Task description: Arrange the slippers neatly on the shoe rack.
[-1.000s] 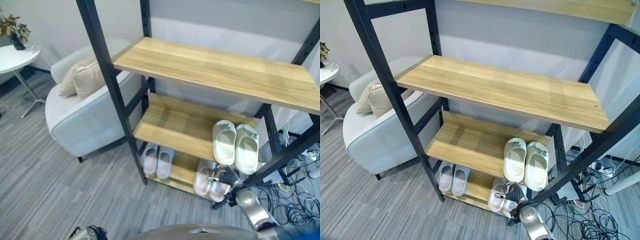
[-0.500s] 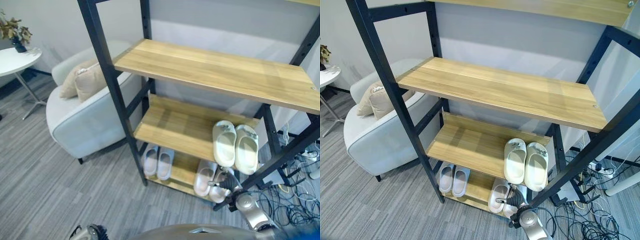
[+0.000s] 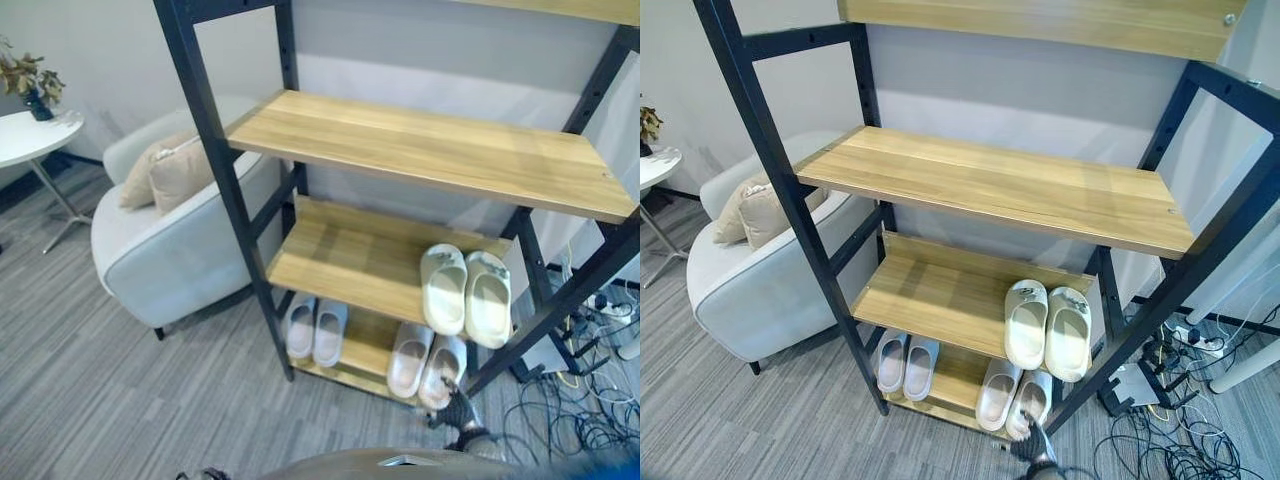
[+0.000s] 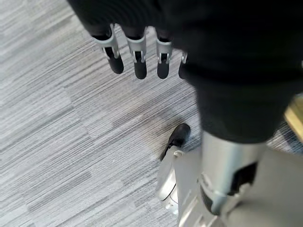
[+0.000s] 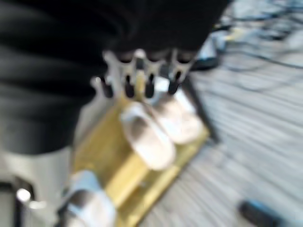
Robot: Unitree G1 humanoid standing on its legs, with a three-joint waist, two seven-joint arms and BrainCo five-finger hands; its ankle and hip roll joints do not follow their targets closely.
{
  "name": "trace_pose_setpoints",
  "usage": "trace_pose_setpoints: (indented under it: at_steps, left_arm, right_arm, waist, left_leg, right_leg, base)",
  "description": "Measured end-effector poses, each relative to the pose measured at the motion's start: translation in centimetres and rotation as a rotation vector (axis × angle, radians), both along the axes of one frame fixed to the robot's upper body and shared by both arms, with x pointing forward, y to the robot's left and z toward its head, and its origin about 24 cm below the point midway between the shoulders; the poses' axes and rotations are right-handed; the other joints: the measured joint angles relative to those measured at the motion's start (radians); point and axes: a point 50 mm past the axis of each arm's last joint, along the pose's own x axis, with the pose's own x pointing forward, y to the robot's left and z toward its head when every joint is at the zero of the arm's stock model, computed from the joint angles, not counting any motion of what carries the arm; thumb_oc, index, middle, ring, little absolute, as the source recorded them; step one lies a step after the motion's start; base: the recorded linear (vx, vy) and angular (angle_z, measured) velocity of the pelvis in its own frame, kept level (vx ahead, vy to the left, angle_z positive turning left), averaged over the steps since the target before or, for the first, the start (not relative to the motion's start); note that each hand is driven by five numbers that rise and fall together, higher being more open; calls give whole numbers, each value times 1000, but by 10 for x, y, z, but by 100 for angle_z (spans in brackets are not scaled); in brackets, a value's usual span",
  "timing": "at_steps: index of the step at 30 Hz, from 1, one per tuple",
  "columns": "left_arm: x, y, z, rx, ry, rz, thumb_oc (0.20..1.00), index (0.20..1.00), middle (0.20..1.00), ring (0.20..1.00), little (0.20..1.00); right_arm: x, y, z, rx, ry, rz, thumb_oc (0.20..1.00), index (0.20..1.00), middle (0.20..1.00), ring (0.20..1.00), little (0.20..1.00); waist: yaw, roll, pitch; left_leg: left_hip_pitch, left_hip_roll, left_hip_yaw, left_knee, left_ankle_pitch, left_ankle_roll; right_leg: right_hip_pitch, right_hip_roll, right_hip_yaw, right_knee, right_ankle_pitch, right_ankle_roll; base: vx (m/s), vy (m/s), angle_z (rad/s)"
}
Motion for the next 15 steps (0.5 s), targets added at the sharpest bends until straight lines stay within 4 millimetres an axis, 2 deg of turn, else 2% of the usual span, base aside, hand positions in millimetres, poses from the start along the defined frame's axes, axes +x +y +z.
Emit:
trace_pose_setpoints:
  at_steps: [2,5,6,10,12,15]
  left_arm:
    - [-6,0,-3,-3,-13,58,1000,1000,1000,1000,1000]
    - [-10,1,-5,11,-25,110,1000,1000,1000,1000,1000]
    - [-11,1,-5,7,-31,123,1000,1000,1000,1000,1000]
    - [-24,-3,-7,-13,-6,159,1000,1000,1000,1000,1000]
    - [-31,-3,-7,-25,1,192,1000,1000,1000,1000,1000]
    - [-35,-5,-9,-40,16,218,1000,1000,1000,1000,1000]
  right_arm:
    - [-10,-9,-2,-14,2,-71,1000,1000,1000,1000,1000]
    - [-25,-23,-4,-47,44,-126,1000,1000,1000,1000,1000]
    - [-45,-28,-8,-50,107,-175,1000,1000,1000,1000,1000]
    - [-89,-44,-10,-14,217,-366,1000,1000,1000,1000,1000]
    - [-98,-54,-9,8,232,-452,1000,1000,1000,1000,1000]
    - [-99,-57,-9,35,239,-487,1000,1000,1000,1000,1000]
  waist:
    - [-22,9,3]
    - [-23,9,-3]
    - [-22,9,-4]
    - [-34,15,-5]
    - [-51,25,0]
    - [-54,30,2]
  left_leg:
    - [4,-2,1,0,1,0]
    - [14,-1,1,0,-2,2]
    - [15,-1,2,0,-4,4]
    - [16,-1,7,0,-4,4]
    - [21,0,25,0,-5,5]
    - [19,1,29,0,-7,8]
  right_leg:
    - [-2,-2,2,0,3,0]
    - [8,-1,5,0,-4,7]
    - [8,-1,5,0,-4,7]
    - [7,-1,11,0,-3,7]
    - [3,1,29,0,3,6]
    - [-1,1,34,-2,6,4]
  base:
    - [-14,18,-4]
    - [-31,41,2]
    - [-26,31,2]
    - [-27,18,-4]
    - [-41,32,-21]
    - [-18,16,-9]
